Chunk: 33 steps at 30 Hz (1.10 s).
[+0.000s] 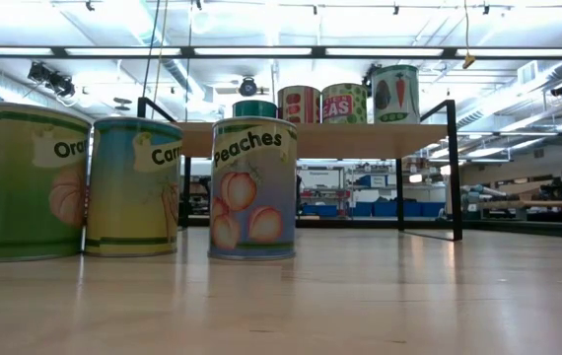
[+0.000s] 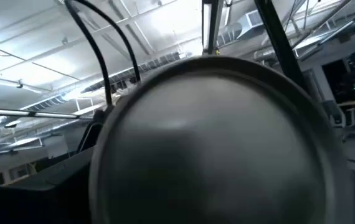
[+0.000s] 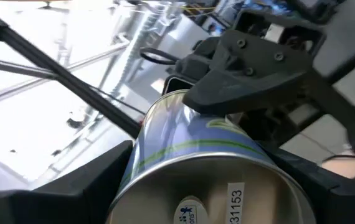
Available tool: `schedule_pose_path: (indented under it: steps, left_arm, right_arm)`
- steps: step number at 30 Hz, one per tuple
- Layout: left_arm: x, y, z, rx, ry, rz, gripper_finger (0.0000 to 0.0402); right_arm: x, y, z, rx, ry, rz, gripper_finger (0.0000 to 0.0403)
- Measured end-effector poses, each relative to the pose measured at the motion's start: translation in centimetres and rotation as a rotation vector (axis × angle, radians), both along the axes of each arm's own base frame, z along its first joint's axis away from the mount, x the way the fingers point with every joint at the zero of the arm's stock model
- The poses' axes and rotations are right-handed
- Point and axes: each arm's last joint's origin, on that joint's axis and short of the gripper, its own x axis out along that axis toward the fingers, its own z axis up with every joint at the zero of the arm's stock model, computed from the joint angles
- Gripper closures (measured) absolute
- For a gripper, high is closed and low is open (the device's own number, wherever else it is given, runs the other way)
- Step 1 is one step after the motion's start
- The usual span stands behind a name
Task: Pick and place cans onto a shelf
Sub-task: Put the canned peas on the shelf
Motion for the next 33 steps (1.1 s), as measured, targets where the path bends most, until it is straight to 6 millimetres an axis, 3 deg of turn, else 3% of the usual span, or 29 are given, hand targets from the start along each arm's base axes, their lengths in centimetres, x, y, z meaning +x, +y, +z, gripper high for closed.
schedule_pose_path:
  steps: [6, 17, 33]
  left_arm:
    - [-0.2, 0.1, 0.2, -0.019, -0.017, 0.004, 0.0016]
    - [-0.4, 0.2, 0.2, -0.048, -0.014, 0.015, 0.0090]
    - [-0.5, 0.3, 0.3, -0.058, -0.012, 0.035, 0.0094]
  right_arm:
    - [0.2, 0.0, -0.7, 0.010, -0.005, 0.015, 0.0086]
    - [0.0, -0.9, -0.5, 0.004, -0.009, 0.010, 0.0075]
    - [-0.1, -1.2, -0.5, 0.032, 0.008, 0.039, 0.0020]
